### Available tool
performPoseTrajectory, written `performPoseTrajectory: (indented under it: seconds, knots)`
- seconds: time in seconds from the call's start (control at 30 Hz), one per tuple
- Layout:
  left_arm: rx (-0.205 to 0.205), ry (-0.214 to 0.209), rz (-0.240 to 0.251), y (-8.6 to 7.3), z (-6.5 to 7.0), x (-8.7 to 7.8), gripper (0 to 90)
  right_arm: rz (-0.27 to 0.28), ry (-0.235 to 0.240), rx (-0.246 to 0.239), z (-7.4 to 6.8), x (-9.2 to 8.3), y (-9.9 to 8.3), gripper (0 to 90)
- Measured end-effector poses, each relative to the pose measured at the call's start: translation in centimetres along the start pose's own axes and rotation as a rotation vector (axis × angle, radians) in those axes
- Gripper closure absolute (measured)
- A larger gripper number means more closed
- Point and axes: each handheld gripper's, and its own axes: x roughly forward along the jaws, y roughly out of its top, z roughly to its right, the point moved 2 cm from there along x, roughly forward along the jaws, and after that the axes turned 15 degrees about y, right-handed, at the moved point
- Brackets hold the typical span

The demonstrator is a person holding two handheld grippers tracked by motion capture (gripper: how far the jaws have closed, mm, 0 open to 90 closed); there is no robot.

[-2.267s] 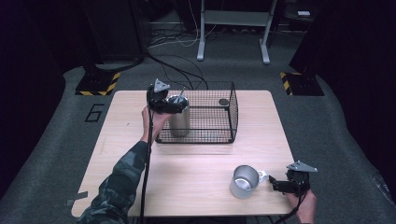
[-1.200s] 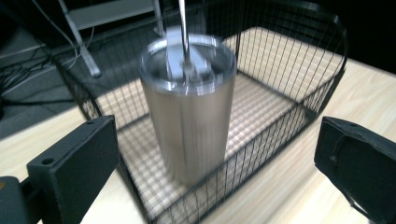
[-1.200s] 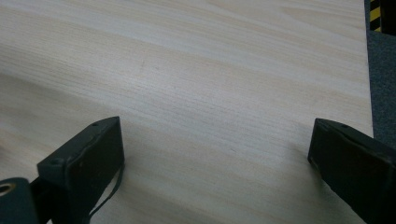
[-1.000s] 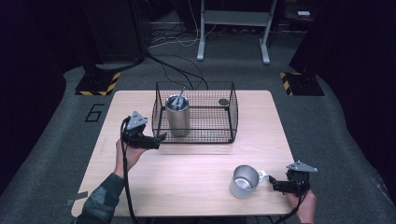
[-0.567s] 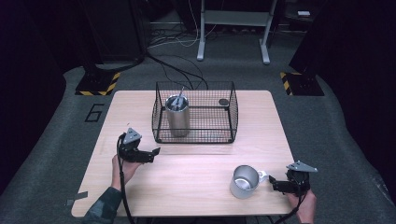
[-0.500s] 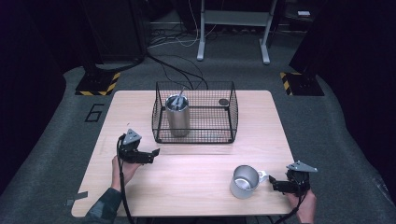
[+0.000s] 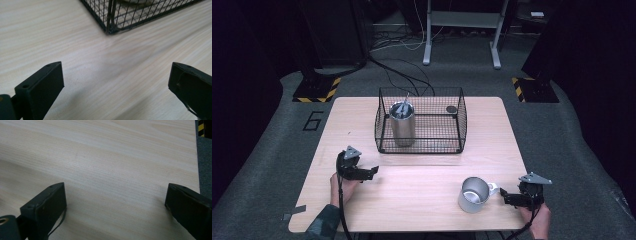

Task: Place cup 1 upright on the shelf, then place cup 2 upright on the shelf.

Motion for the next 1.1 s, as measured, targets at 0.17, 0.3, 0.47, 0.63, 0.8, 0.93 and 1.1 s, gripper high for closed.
performPoseTrajectory:
  seconds: [0.17,0.3,0.47,0.63,0.8,0.93,1.1]
  knots:
    - [-0.006,0.037,0.022,-0.3,-0.2,0.3,0.1,0.001,0.000,0.002,0.0,0.0,0.0,3.3]
    - [-0.008,0.036,0.015,-0.5,-0.6,0.7,0.1,0.002,0.000,0.002,0.0,0.0,0.0,3.3]
    - [-0.017,0.056,0.001,-0.7,-0.8,1.0,0.2,0.002,0.000,0.002,0.0,0.0,0.0,3.3]
    - [0.000,0.131,-0.030,-0.7,-0.9,1.4,3.9,0.001,0.003,0.005,0.0,0.0,0.0,3.4]
    - [-0.006,0.126,-0.035,-0.7,-0.9,1.5,4.1,-0.003,0.011,-0.009,0.1,0.0,0.0,2.1]
    - [-0.008,0.125,-0.035,-0.7,-0.9,1.5,4.2,-0.020,0.017,-0.014,0.2,0.2,0.2,0.0]
    - [-0.011,0.119,-0.033,-0.7,-0.9,1.6,4.6,-0.034,0.011,-0.006,0.1,0.0,0.2,0.0]
